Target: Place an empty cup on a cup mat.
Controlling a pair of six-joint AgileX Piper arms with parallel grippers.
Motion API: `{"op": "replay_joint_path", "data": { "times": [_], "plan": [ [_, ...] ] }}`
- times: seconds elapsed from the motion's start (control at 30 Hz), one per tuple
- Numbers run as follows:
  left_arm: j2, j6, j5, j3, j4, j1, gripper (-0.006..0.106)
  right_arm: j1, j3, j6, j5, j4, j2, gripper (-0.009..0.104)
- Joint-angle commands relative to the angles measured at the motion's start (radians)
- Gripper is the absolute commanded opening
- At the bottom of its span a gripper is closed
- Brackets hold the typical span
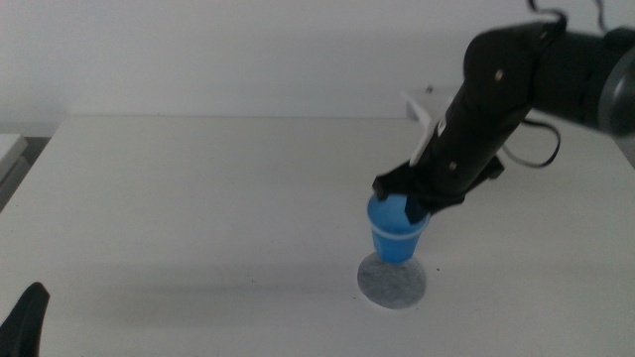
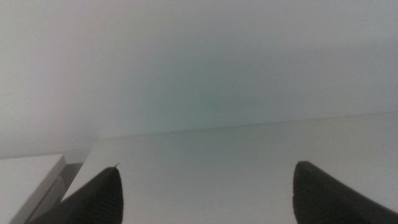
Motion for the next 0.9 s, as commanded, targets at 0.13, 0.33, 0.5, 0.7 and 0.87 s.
{"op": "replay_joint_path", "data": {
  "times": [0.13,0.33,0.5,0.7,0.87],
  "plan": [
    [-0.004,-0.003,-0.005,0.0,-0.007,-0.001,0.094,0.017,0.091,0.036,-0.112,-0.004,0.026,-0.001],
    [-0.004,-0.003,-0.005,0.0,-0.007,-0.001,0.094,0.017,0.104,0.036,-0.15,-0.004,0.059,-0.001],
    [-0.004,-0.003,-0.005,0.0,-0.007,-0.001,0.094,0.017,0.104,0.036,-0.14,-0.008,0.071,-0.001],
    [-0.004,-0.003,-0.005,0.0,-0.007,-0.001,0.094,0.017,0.102,0.034,-0.106,-0.008,0.068,0.001],
    [-0.004,-0.003,-0.005,0.0,-0.007,-0.001,0.094,0.017,0.1,0.032,-0.106,-0.008,0.046,0.02]
  ]
}}
